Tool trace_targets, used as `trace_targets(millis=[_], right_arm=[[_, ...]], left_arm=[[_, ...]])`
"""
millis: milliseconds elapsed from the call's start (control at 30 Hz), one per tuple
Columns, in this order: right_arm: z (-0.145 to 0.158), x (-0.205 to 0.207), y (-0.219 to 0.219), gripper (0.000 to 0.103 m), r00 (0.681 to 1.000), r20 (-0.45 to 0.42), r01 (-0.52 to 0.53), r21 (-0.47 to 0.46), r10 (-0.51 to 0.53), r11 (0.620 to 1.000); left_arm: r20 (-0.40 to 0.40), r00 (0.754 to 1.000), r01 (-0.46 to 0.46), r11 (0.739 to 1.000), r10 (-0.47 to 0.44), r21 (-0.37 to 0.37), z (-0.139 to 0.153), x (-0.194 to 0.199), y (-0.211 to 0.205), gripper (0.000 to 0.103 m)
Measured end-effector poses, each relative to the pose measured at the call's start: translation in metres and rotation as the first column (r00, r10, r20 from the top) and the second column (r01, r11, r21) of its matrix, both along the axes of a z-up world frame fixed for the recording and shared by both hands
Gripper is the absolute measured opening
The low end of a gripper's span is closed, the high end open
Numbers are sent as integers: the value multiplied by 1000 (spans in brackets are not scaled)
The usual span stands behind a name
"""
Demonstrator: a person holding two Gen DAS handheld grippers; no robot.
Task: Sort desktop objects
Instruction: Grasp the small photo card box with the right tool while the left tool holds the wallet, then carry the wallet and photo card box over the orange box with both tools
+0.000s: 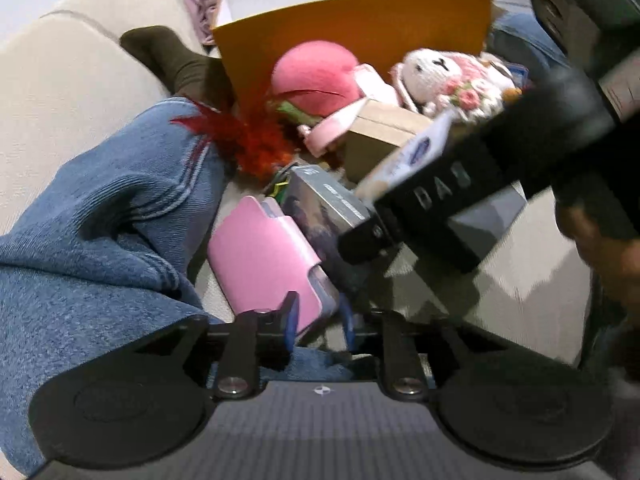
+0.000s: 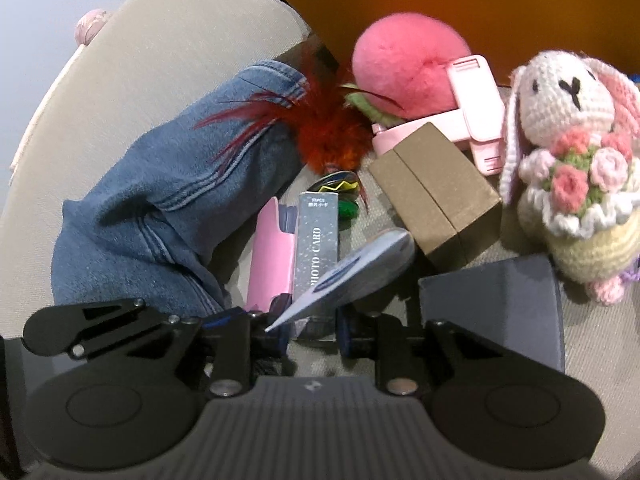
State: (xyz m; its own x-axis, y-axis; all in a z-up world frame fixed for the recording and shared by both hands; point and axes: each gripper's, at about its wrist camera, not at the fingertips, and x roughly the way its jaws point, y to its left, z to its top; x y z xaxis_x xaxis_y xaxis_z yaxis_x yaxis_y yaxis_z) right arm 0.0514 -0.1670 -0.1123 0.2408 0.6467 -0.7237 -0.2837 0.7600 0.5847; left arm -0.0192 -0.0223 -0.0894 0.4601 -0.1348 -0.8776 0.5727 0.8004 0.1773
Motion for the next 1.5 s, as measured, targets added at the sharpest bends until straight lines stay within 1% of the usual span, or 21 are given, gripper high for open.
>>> trace_targets(millis=[33,67,100,133,200,333,433,500,567,667,700,767,867,1000,1133,1200,1267,1333,1400,1500], right_arm=[[0,2,2,25,1000,-4,0,5,0,1000],[1,1,0,25,1000,-6,-1,12,1,1000],[2,2,-1,25,1000,-6,-2,19,2,1000],[2,2,-2,25,1000,-6,-2,26,2,1000],[2,4,1,25,1000,-4,-5,28,5,1000],[3,2,1,25,1000,13,-18,22,18,1000],[3,0,-2,25,1000,7,-15,22,15,1000],[-1,5,-4,25,1000,-18,-3,42,3,999],[-3,6,-7,25,1000,-27,4,51,-2,999],[-2,5,-7,25,1000,-24,-1,54,3,999],[-2,5,-7,25,1000,-21,-5,54,6,999],[-2,4,-7,25,1000,-17,-9,53,10,999],[-1,4,-10,25,1000,-16,-10,60,11,998],[8,1,-13,24,1000,-2,-24,65,24,998],[25,-2,-13,24,998,43,-57,50,55,997],[34,-3,-10,24,995,69,-76,26,74,997],[41,-5,-8,24,990,112,-84,5,83,996],[45,-4,-3,24,985,150,-77,-37,82,996],[44,0,5,24,981,173,-72,-84,85,994],[44,10,14,24,977,197,-67,-99,85,993]], left_arm=[[1,1000,10,1000,-10,14,-2,-1,-3,37],[4,1000,19,999,-19,36,-4,-2,-7,40],[7,1000,25,998,-25,65,-7,-2,-10,46],[11,1000,27,995,-29,96,-11,-2,-14,48],[27,999,26,982,-31,189,-19,-2,-23,48],[41,997,52,937,-70,345,-37,-1,-40,48],[36,997,49,899,-72,436,-52,5,-51,48],[43,996,44,890,-72,454,-56,6,-55,49],[53,996,37,887,-69,460,-59,7,-56,48],[68,996,23,889,-60,457,-59,7,-54,43],[76,995,16,891,-57,454,-58,7,-53,40],[88,995,8,898,-52,439,-56,5,-51,37],[117,992,-10,916,-40,401,-48,2,-46,31],[144,989,-56,955,14,291,-27,2,-32,25],[159,984,-110,979,83,171,5,5,-14,18],[125,985,-131,989,121,74,24,8,-6,17],[63,988,-139,990,139,-13,41,15,4,17],[15,988,-151,987,152,-49,46,19,14,17],[-19,985,-172,983,171,-71,46,30,23,17],[-61,974,-224,964,218,-143,51,50,39,17]])
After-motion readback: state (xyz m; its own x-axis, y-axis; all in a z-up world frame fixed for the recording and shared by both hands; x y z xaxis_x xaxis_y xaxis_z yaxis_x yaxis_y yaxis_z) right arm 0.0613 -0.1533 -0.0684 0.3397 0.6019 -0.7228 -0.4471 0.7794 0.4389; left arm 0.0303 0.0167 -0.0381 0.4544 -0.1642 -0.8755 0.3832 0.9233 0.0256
